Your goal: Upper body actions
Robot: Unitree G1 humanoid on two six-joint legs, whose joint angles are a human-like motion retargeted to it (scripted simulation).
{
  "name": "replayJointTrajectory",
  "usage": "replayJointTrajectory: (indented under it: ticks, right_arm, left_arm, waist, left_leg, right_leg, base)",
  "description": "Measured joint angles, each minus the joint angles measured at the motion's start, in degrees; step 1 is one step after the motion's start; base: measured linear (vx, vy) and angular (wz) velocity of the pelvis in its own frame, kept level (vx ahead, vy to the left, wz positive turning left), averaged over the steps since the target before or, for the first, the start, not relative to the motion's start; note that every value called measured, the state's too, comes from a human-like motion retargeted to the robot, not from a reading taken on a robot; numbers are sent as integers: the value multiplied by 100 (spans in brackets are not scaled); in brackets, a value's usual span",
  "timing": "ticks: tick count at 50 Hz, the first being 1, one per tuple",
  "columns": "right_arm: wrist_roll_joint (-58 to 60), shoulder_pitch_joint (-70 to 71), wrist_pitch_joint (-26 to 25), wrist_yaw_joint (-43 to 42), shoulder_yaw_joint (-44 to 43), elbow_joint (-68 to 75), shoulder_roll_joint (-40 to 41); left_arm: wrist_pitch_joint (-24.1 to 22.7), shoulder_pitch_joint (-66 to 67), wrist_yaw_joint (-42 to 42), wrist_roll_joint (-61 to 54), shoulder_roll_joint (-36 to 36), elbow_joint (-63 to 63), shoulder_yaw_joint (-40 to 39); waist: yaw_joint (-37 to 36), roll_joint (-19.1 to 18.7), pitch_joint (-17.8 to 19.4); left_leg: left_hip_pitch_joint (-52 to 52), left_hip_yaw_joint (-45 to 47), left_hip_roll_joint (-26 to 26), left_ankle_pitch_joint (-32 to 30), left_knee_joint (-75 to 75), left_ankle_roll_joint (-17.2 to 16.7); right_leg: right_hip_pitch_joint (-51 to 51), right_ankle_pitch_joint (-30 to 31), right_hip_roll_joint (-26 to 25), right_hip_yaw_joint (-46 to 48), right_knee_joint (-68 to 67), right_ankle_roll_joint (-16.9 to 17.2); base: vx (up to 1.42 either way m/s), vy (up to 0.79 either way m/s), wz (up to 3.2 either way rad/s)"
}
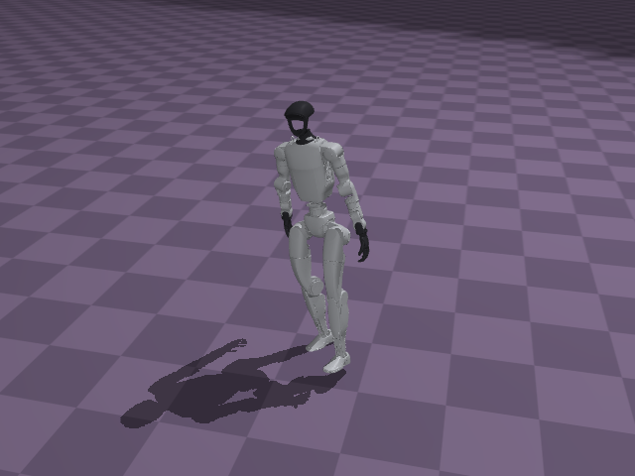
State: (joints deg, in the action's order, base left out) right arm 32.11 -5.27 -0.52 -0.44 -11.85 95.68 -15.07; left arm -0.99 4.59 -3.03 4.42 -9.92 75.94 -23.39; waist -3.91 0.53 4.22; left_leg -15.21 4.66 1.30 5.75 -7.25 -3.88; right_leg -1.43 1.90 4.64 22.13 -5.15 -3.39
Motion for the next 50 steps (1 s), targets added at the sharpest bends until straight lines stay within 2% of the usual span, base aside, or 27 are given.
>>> replayJointTrajectory:
  ticks: [8, 20, 25, 32, 35, 37, 38, 40, 44, 50]
  right_arm:
    - [-31, 234, 141, 247, 76, -414, 181]
    - [-53, 430, 300, 480, 270, -731, 292]
    - [-67, 474, 315, 481, 372, -577, 224]
    - [-216, 526, 349, 347, 474, -79, 70]
    - [-75, 510, 378, 366, 465, 2, 0]
    - [116, 506, 448, 338, 489, 0, -35]
    - [258, 481, 486, 327, 500, -32, -52]
    - [559, 428, 550, 267, 541, -111, -94]
    - [775, 231, 680, -63, 492, -165, -221]
    - [-242, -225, 664, -78, 11, 172, -366]
  left_arm:
    - [-133, 12, -117, 295, 199, 287, 348]
    - [-168, 313, -293, 664, 194, 920, 248]
    - [-138, 557, -367, 651, 116, 1100, -26]
    - [-111, 781, -343, 611, 16, 1255, -519]
    - [-73, 745, -339, 551, -89, 1312, -670]
    - [-30, 659, -292, 439, -193, 1457, -780]
    - [-33, 617, -254, 313, -233, 1545, -787]
    - [-56, 498, -233, 26, -339, 1697, -670]
    - [11, 50, -221, 41, -494, 1674, -170]
    - [14, -1079, -8, 39, -456, 1049, 607]
  waist:
    - [314, -48, -154]
    - [355, -131, -436]
    - [302, -71, -595]
    - [-272, 189, -667]
    - [-290, 193, -705]
    - [-376, 49, -828]
    - [-387, -9, -867]
    - [-315, -21, -806]
    - [530, -91, -476]
    - [1851, -360, 573]
  left_leg:
    - [813, -83, 26, -203, 249, 27]
    - [1201, 123, -135, -337, 328, -261]
    - [1322, 446, -272, 156, 447, 43]
    - [1462, 779, -563, 434, 369, 342]
    - [1464, 616, -614, 486, 322, 453]
    - [1417, 643, -379, 529, 290, 469]
    - [1412, 663, -278, 529, 284, 481]
    - [1532, 718, -257, 531, 312, 566]
    - [1741, 354, -218, 501, 251, 729]
    - [1981, -452, 193, 410, -25, 855]
  right_leg:
    - [26, 18, 33, 169, 116, 107]
    - [-3, 187, 63, 547, 335, 355]
    - [-63, 327, 147, 639, 417, 522]
    - [-72, 611, 511, 645, 318, 777]
    - [0, 708, 679, 914, -157, 857]
    - [705, 862, 779, 570, -1374, 538]
    - [1181, 817, 704, 35, -2100, 218]
    - [1700, 660, 570, -248, -2704, 41]
    - [2750, 489, 410, 214, -2098, -205]
    - [5020, 143, 296, -378, -1018, -1141]
  base:
    - [14, 1, 33]
    - [33, -1, 28]
    - [61, -1, 1]
    - [62, 4, -43]
    - [59, 10, 19]
    - [50, 7, -26]
    - [47, 4, -40]
    - [37, -3, -14]
    - [22, -10, 73]
    - [-6, -1, 129]
